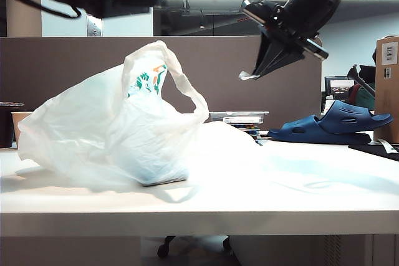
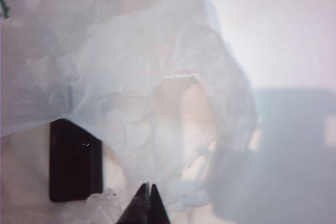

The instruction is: Put the power bank into the bag.

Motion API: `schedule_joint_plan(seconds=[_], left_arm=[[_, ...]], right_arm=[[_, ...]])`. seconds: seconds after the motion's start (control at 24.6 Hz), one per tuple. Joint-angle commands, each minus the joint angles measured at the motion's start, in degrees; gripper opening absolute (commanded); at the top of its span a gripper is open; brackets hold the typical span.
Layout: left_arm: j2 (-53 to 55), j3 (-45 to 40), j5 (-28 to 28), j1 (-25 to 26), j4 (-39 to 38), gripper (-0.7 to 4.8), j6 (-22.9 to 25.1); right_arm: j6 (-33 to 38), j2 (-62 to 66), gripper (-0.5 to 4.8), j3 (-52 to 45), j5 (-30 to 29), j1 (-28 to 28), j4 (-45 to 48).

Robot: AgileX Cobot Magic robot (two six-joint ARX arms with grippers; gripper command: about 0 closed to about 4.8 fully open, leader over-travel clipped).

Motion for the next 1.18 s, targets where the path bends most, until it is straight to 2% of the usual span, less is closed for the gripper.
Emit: schedule_joint_plan(seconds=[0.04, 0.08, 0.12, 0.2, 0.24, 0.53, 0.73, 0.85, 1.02, 1.18], left_arm=[[-3.02, 0.22, -15.12, 0.15, 2.71, 2.85, 0.52], [-4.66, 0.22, -22.86, 0.2, 3.45, 2.47, 0.52], [-6.19, 0.22, -28.0, 0.57, 3.32, 1.85, 0.52], [-9.29, 0.22, -33.18, 1.99, 2.91, 0.15, 0.52], [-10.14, 0.22, -33.97, 2.43, 2.78, -0.08, 0.48], [-16.72, 0.22, -34.51, 7.74, -0.02, -0.07, 0.42], [-24.11, 0.2, -32.72, 13.57, -10.25, -0.06, -0.66], [-26.82, 0.2, -32.37, 15.08, -14.03, -0.06, -2.49], [-30.27, 0.2, -31.91, 15.78, -18.45, -0.06, -2.6], [-33.03, 0.15, -31.95, 15.8, -25.75, -0.06, -2.64]], right_arm=[[-0.46, -2.49, -0.06, 0.24, 3.72, -1.51, 0.7], [-0.68, -4.17, -0.06, 0.24, 5.9, -2.78, 0.68], [-1.31, -6.01, -0.06, 0.24, 7.06, -4.24, 0.63], [-2.12, -9.44, -0.06, 0.24, 8.63, -6.75, 0.24], [-2.43, -10.86, -0.06, 0.24, 9.14, -7.87, 0.02], [-4.7, -19.98, -0.06, 0.22, 11.15, -15.34, -1.68], [-6.08, -29.51, -0.06, -0.17, 11.21, -20.15, -2.62], [-6.34, -33.0, -0.06, -1.2, 13.75, -20.17, -2.69], [-5.9, -38.12, -0.06, -5.14, 15.47, -20.02, -2.27], [-5.95, -45.24, -0.06, -15.17, 15.45, -20.02, -0.63]])
